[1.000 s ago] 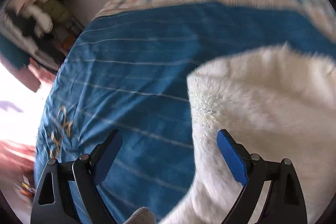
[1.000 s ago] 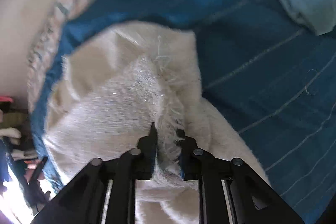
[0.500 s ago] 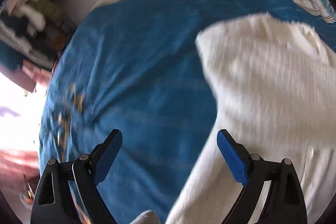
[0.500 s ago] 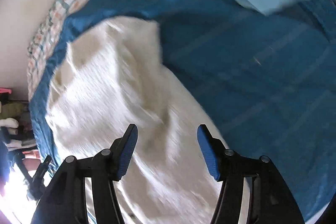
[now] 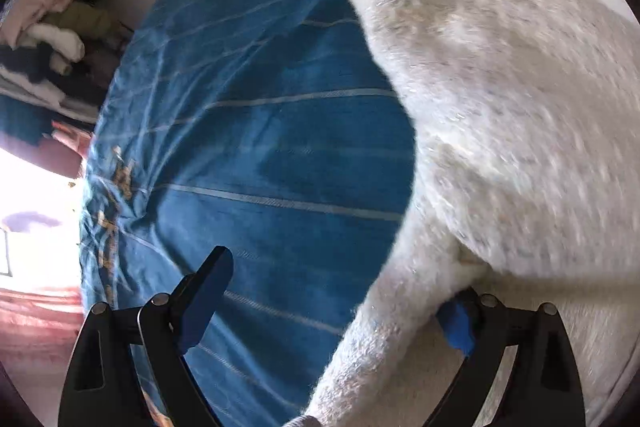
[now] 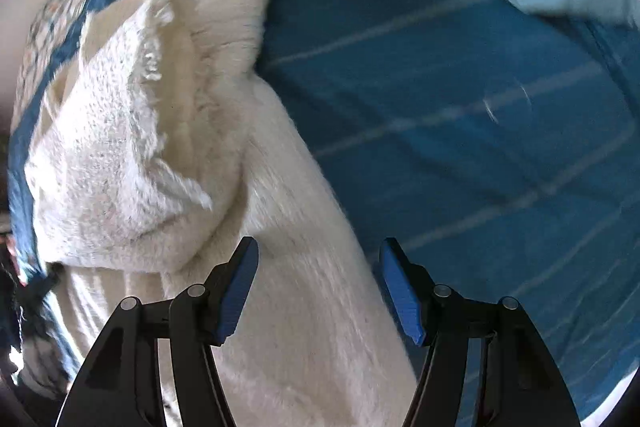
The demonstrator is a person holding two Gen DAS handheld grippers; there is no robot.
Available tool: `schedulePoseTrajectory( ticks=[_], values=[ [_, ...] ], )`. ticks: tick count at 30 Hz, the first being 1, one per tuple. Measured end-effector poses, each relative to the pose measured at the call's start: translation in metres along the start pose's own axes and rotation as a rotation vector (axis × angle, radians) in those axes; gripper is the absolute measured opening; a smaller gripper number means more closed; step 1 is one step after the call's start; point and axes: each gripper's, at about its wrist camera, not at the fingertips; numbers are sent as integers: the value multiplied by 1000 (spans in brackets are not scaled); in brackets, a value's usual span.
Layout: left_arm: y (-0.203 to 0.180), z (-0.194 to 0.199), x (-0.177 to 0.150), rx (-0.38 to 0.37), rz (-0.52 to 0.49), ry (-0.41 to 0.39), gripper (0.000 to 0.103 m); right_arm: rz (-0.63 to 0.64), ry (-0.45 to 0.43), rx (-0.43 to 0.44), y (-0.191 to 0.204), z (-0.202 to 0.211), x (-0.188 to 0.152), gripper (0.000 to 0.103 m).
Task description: Fold large clothes
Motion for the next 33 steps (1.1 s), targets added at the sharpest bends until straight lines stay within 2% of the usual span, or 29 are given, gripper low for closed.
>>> schedulePoseTrajectory(
  ticks=[2,3,5,7,9,12,13,14,15,16,17,18,19,20,21,26,27,30,33],
  values=[
    [16,-8,2,-48,66,38,103,20,7,-10,3,-6,11,65],
    [26,-12,2,-69,104,52,103,21,5,-22,3,-8,17,64],
    [44,-20,2,-150,197,101,103,-26,9,-112,-14,-11,23,64],
    [51,-20,0,-169,239,115,103,-108,16,-51,-30,-15,25,65],
    [48,-13,-4,-161,220,97,101,-98,6,-18,-32,-10,27,64],
    [28,-2,-9,-115,84,18,99,3,-35,53,-22,-1,27,64],
    [21,0,-9,-113,46,-8,87,33,-31,69,-18,-2,27,65],
    [16,1,-8,-131,28,-15,60,59,-11,74,-15,-8,28,65],
    [11,0,-7,-189,25,5,46,72,8,70,-14,-14,30,65],
    [9,0,-8,-250,33,34,18,77,13,63,-12,-18,33,63],
    [8,1,-8,-273,39,45,11,85,10,54,-11,-20,37,54],
    [9,5,-8,-266,48,29,10,92,3,51,-9,-20,40,46],
    [13,7,-8,-273,62,18,10,95,-4,65,-8,-18,41,28],
    [20,9,-8,-288,89,12,10,94,-2,83,-5,-18,42,15],
    [26,10,-8,-298,108,11,10,87,1,108,0,-15,43,12],
    [51,7,-10,-279,142,19,11,57,12,222,3,-1,43,11],
    [52,5,-10,-278,142,28,12,53,18,217,-2,2,43,11],
    [41,2,-14,-273,119,50,14,32,43,56,-24,4,50,11],
    [36,-8,-20,-235,77,52,15,-24,76,53,-43,-5,58,14]
  ],
)
Point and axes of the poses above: each gripper's, at about its wrist camera, not at the fingertips, and z roughly against the way its jaws point, y to its left, x to its top, and after that the axes turned 15 degrees about z, right-handed
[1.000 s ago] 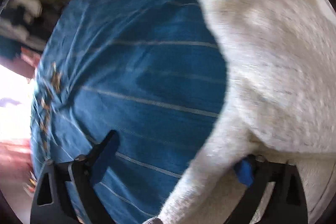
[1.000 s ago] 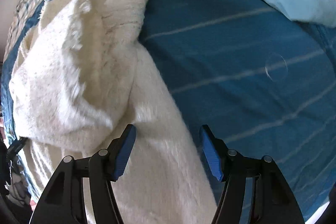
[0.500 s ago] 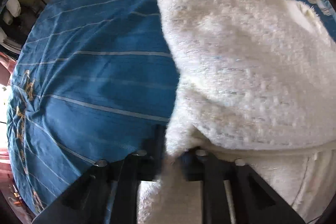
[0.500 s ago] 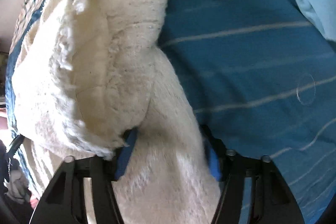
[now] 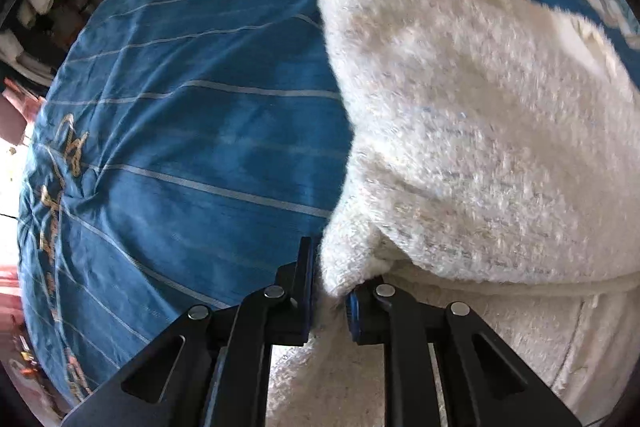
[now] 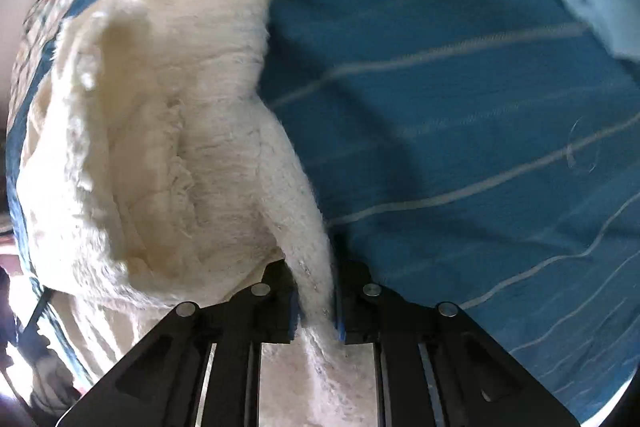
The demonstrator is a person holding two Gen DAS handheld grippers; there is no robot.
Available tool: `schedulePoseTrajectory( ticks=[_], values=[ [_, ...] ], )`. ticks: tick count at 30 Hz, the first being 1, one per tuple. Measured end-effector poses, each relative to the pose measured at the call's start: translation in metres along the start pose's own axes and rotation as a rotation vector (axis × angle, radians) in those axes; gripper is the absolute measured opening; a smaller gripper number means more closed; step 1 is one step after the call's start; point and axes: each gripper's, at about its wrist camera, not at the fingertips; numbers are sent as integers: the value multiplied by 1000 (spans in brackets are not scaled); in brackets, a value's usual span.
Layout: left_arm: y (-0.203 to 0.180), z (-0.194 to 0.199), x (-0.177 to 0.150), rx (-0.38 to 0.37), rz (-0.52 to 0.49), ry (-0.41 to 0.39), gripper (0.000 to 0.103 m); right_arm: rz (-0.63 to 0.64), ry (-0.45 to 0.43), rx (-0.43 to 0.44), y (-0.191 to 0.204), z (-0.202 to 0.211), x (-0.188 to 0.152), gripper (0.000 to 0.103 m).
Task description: Fold large clothes
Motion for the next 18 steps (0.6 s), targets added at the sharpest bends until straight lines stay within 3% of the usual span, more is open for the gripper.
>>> schedulePoseTrajectory(
  ticks=[3,4,5,7,9,13,15,16,18],
  values=[
    [-12,-6,-6,51,-16,-18,26,50,13,-43,-6,10,6,21],
    [-16,-9,-6,77,-14,-21,42,64,10,-51,7,11,23,24],
    [-22,-13,-5,130,-18,-28,67,85,3,-66,8,15,27,26],
    [-25,-21,-3,233,-39,-61,94,112,-1,-86,13,17,29,31],
    [-21,-26,5,232,-16,-46,103,133,0,-106,11,17,32,31],
    [-8,-29,18,153,64,-11,103,132,-13,-123,23,19,37,31],
    [-4,-29,17,146,63,-25,103,120,-50,-167,42,15,15,32],
    [-4,-30,16,141,69,-31,103,107,-57,-215,38,16,12,36],
    [11,-32,16,131,78,-26,103,35,-51,-184,13,14,12,45]
  ],
)
Point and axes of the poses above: each gripper's, at about its wrist camera, not at the fingertips, and z roughly against the way its jaws point, y to its left, x to its top, and after that the axes turned 15 degrees about z, right-handed
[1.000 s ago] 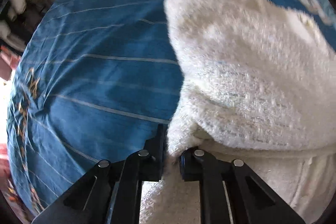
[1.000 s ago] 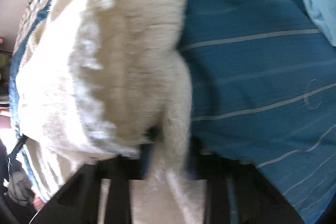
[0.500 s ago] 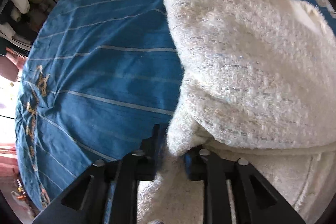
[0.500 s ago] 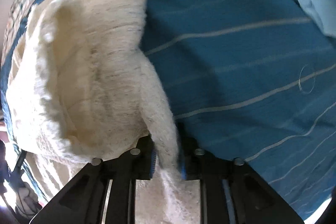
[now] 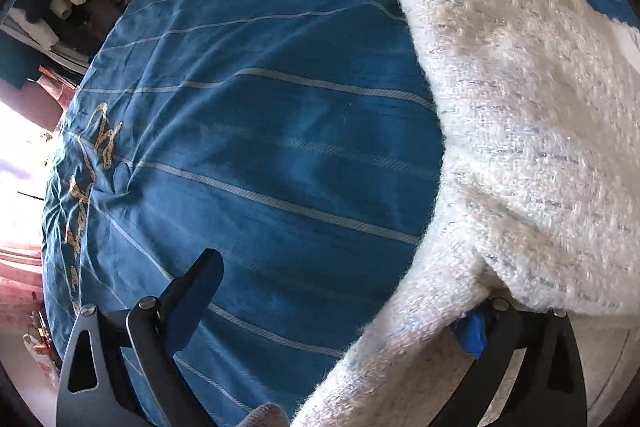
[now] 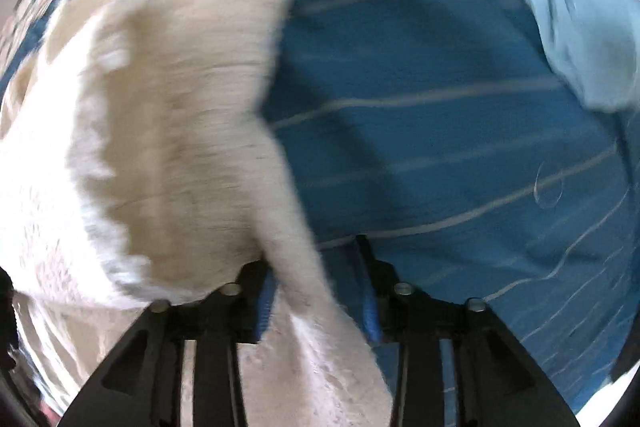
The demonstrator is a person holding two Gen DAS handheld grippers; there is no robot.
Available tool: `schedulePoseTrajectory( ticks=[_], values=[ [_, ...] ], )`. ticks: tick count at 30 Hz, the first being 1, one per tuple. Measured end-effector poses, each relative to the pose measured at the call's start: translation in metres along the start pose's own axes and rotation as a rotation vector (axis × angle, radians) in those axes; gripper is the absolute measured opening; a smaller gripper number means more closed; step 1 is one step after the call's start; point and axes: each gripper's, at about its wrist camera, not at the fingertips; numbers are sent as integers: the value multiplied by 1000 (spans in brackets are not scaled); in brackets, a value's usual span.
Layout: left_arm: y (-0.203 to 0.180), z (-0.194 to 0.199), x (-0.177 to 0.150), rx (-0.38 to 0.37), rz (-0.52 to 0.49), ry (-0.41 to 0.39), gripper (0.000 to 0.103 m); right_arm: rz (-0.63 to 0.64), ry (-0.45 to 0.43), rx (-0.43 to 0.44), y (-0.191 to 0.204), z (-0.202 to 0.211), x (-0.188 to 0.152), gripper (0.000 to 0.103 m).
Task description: Fold large clothes
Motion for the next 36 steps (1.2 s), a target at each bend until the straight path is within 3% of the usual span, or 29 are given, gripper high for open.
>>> schedulePoseTrajectory(
  ticks=[6,7,9,12,15,18,20,21,23,25,27,32,34,36],
  values=[
    [15,32,7,25,-20,21,103,-2,55,-5,-9,19,9,48],
    [18,43,1,23,-30,12,103,5,52,-16,12,28,9,50],
    [22,74,-24,35,-74,-21,103,11,48,-25,16,51,-7,51],
    [22,108,-67,65,-134,-61,103,49,41,39,41,80,-44,51],
    [26,104,-97,70,-187,-45,103,85,63,126,78,88,-83,51],
    [9,72,-140,110,-253,29,103,112,95,196,116,77,-109,51],
    [8,65,-155,115,-250,-12,103,99,129,238,134,60,-128,50],
    [8,65,-155,113,-237,-19,103,79,135,262,130,43,-137,49],
    [11,63,-151,105,-195,-2,103,52,151,243,137,25,-142,26],
    [9,62,-153,92,-152,3,103,-7,155,212,133,9,-147,21],
    [11,58,-152,75,-108,-1,103,-44,163,198,126,9,-145,21],
    [20,57,-149,37,-64,3,103,56,197,167,147,10,-143,23],
    [21,61,-147,42,-82,11,103,82,212,195,166,16,-142,27],
    [17,72,-146,63,-97,8,103,75,202,248,154,29,-138,30]
  ],
)
Point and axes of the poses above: each gripper's, at about its wrist camera, not at the fingertips, and z roughly against the way its jaws point, y to its left, x to its top, and after that the axes turned 15 degrees about z, right-handed
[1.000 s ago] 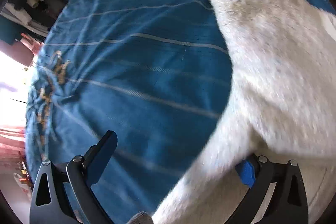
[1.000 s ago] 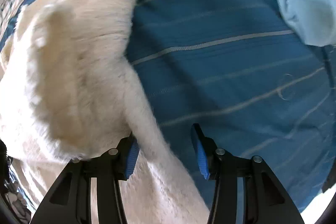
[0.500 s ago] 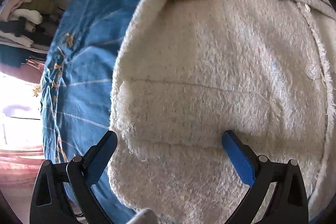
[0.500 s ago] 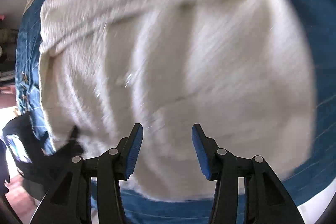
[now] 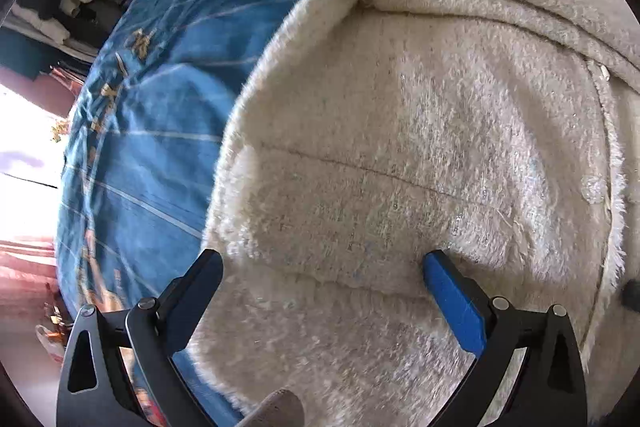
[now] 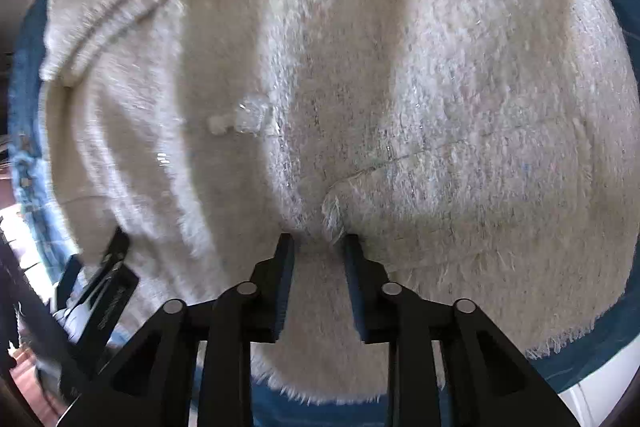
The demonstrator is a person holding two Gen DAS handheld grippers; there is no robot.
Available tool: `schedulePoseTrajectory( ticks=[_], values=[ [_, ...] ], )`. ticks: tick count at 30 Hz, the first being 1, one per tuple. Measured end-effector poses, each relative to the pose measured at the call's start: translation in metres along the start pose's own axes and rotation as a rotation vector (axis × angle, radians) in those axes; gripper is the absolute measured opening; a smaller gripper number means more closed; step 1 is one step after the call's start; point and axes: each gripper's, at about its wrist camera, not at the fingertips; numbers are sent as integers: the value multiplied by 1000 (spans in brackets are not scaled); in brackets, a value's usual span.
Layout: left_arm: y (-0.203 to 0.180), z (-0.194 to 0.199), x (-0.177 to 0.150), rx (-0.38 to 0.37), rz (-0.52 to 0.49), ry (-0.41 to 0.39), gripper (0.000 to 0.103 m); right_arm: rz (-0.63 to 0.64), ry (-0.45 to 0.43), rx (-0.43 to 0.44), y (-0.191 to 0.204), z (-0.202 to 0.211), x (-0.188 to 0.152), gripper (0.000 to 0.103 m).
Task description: Fold large clothes
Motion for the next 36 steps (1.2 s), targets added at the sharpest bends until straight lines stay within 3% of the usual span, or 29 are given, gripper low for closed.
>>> schedulePoseTrajectory(
  ticks=[1,2,3,6,8,9,10,11,12,13,15,18,21,22,24,25,28,32,36],
  values=[
    [0,7,3,25,-9,-19,103,-6,-14,0,24,-7,9,36],
    [-1,14,4,39,-11,-38,103,-6,-39,-30,19,6,10,47],
    [0,22,6,48,-11,-60,103,-5,-62,-58,11,19,8,50],
    [-1,42,13,77,-2,-108,103,-33,-146,-218,-33,65,5,51],
    [-8,50,13,94,11,-116,103,-57,-165,-271,-64,80,13,50],
    [-13,53,11,99,18,-113,103,-72,-170,-280,-81,81,14,47],
    [-18,55,10,105,24,-114,103,-93,-170,-272,-103,79,15,24],
    [-27,60,6,112,34,-117,103,-97,-162,-254,-116,75,16,11],
    [-32,63,4,112,38,-116,103,-104,-145,-241,-126,63,19,9],
    [-40,67,1,115,43,-118,103,-114,-129,-227,-141,55,19,0],
    [-59,77,-8,145,45,-136,103,-122,-103,-174,-171,41,17,0],
    [-86,95,-21,187,46,-151,103,-54,-78,-47,-191,55,24,0],
    [-124,121,-35,238,7,-172,103,-17,-68,65,-234,94,16,4],
    [-136,128,-40,254,-8,-181,103,-7,-66,75,-243,104,11,10],
    [-164,144,-51,282,-42,-209,103,38,-58,24,-263,124,3,49],
    [-178,150,-57,290,-56,-216,103,53,-60,7,-271,130,2,77],
    [-226,169,-82,304,-113,-238,103,88,-84,-35,-309,160,-5,81],
    [-297,180,-131,418,-262,-331,103,28,-101,-100,-372,184,-24,81],
    [-340,181,-172,366,-299,-257,103,-87,-96,-124,-429,195,-39,81]
  ],
)
Point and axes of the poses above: each gripper's, at about its wrist camera, not at the fingertips, and z roughly against the way its jaws point, y to its left, x to its top, and after that the axes turned 15 degrees about z, right-handed
